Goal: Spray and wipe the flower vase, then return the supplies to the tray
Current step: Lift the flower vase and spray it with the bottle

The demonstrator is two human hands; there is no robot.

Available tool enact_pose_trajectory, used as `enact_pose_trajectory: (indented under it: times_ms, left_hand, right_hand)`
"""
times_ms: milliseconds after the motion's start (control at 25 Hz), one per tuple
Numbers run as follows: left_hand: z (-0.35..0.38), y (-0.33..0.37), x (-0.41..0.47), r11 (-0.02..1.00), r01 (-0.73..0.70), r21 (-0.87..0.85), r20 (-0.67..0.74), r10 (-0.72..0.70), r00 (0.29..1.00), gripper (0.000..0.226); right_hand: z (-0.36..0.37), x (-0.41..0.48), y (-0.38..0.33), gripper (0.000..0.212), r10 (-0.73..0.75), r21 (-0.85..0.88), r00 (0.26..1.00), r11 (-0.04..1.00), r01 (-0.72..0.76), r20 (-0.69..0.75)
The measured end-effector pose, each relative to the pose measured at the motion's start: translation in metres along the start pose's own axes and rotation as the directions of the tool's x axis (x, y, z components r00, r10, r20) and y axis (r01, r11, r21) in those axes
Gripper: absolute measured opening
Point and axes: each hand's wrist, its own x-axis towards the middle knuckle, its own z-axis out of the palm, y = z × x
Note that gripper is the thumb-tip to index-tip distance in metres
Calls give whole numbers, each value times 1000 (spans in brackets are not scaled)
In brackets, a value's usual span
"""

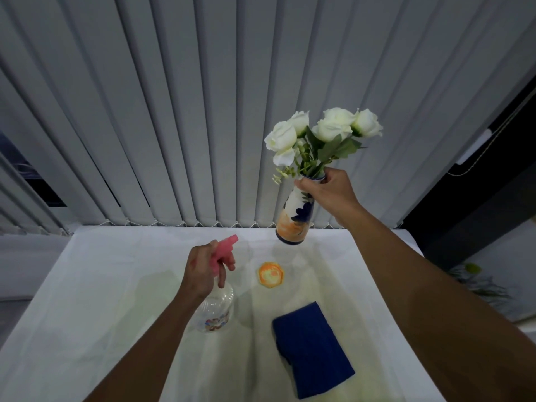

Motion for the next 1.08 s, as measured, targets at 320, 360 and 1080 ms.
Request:
enact_pose_trajectory:
  times_ms: [320,360,1080]
  left_hand:
    - [28,0,-29,921,-109,375,6,116,993,53]
    - [34,0,-33,882,-132,453,61,117,991,57]
    - [103,-30,-76,597,-138,790,38,177,983,53]
  right_hand:
    - [19,-7,-10,24,31,-98,999,995,-35,-43]
    - [23,-8,-12,26,31,-116,998,993,-36,-46]
    - [53,-19,-21,34,74,-162,995,983,-84,-67]
